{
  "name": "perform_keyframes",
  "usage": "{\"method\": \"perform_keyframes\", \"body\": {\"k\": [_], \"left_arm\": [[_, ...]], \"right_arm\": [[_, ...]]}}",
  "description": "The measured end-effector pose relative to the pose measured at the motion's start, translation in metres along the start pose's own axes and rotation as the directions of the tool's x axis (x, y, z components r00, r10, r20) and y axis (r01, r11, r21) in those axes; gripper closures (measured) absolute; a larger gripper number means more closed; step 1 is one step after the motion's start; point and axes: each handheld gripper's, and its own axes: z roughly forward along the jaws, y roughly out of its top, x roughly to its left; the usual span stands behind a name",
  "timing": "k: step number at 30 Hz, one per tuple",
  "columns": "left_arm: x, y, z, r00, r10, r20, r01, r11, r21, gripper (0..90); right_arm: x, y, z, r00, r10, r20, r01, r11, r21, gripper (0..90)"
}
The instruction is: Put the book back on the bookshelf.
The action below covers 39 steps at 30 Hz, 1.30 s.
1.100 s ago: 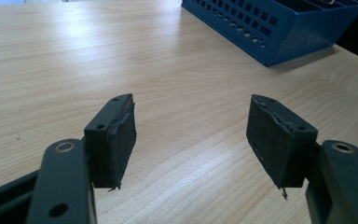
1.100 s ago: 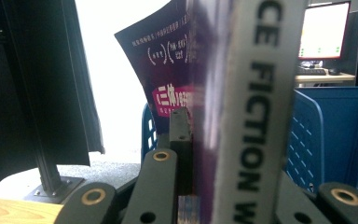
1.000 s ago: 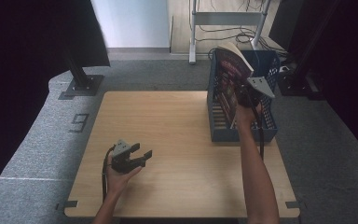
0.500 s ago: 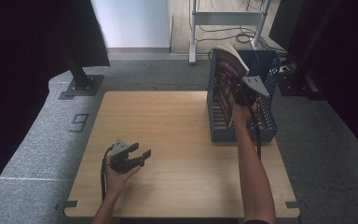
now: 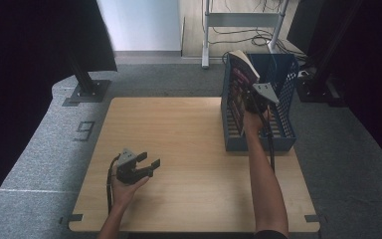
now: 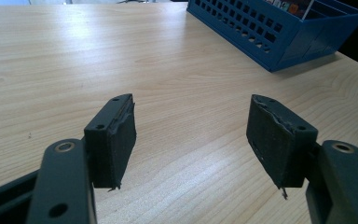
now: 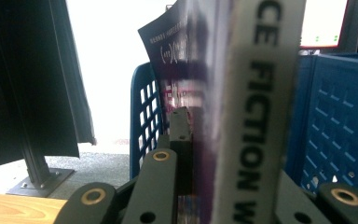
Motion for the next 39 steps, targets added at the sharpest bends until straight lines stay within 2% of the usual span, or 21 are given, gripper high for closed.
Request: {"method": "perform_keyframes", "body": {"k": [18,25,32,34,39], "left_arm": [[0.001,-0.001,0.001,1.0000,-0.004,-0.005,0.004,1.0000,0.002,33.2],[0.000,-0.001,0.000,1.0000,0.004,-0.005,-0.003,1.0000,0.004,33.2],[-0.002,-0.001,0.001,1.0000,0.008,-0.003,-0.008,1.0000,0.005,33.2],[-0.002,-0.001,0.001,1.0000,0.008,-0.004,-0.008,0.9999,0.006,33.2],[-0.005,0.000,-0.001,0.9999,0.015,-0.004,-0.015,0.9999,-0.001,33.2]], "right_arm": [[0.006,-0.026,0.010,0.9999,0.004,-0.014,-0.004,0.999,0.044,81.6],[0.012,-0.032,0.012,0.9999,-0.009,-0.013,0.010,0.999,0.040,81.5],[0.017,-0.034,0.000,0.9995,-0.029,-0.011,0.029,0.997,0.069,80.6],[0.017,-0.035,-0.003,0.9999,0.003,-0.017,-0.001,0.996,0.092,79.7],[0.016,-0.033,-0.013,0.9993,0.002,-0.037,0.003,0.991,0.136,79.0]]}}
